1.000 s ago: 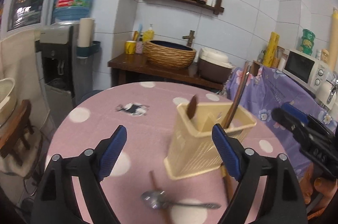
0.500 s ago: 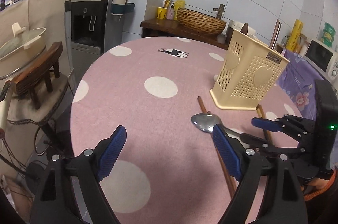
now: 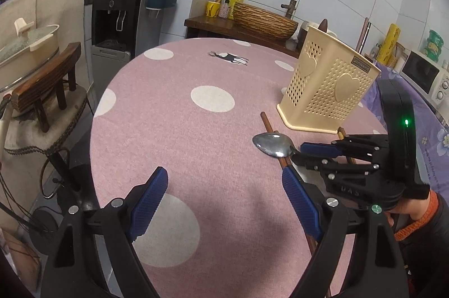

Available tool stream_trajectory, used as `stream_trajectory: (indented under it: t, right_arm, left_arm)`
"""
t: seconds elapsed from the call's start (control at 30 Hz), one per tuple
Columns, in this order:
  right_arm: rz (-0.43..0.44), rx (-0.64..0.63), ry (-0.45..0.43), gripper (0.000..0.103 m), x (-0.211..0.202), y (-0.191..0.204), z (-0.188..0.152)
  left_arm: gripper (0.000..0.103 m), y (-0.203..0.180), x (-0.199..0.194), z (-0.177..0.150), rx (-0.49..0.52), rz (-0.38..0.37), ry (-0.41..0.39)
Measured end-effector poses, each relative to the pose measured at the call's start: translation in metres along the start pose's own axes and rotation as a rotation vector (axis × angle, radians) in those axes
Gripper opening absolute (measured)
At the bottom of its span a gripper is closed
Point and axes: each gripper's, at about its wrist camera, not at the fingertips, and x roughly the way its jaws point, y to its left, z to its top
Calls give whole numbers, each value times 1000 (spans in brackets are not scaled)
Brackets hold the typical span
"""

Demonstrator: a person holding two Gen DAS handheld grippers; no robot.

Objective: Organize utensils

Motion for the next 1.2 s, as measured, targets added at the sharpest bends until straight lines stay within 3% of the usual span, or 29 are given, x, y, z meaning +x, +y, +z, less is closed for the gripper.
stream_trajectory:
  t: [0.2,0.4,0.47,0.63,0.83,0.9,1.0,1.1,1.2]
  right_arm:
    - [55,108,-10,7,-7,-2,-2]
    - [212,472,-47,7,-30,-29,-21]
    - [183,547,-46,7,-36,-31,-33]
    - [-58,601,-107,7,-62,-19,-65]
    - [-63,651,-97,7,-57,-8,-84]
    - [-48,657,-106,13,-58,-4,-85]
    - [-13,669,-140,42,-64,-3,-88]
    - [-35,684,-177,44,-76,-5,-94]
    - [-54,687,-154,44,-76,-10,-98]
  left_arm:
    - [83,-1,0,-4,-2,-11,6]
    - [83,-3,2,-4,-1,-18,12]
    - [83,-5,3,-5,4,-22,14]
    - [83,-11,7,-8,15,-20,28]
    - [83,-21,15,-12,42,-9,59]
    - [83,-26,17,-15,70,3,69]
    - [83,-31,19,-19,99,22,85]
    - [83,-32,21,-21,110,31,97]
    - [83,-33,23,-21,105,26,106]
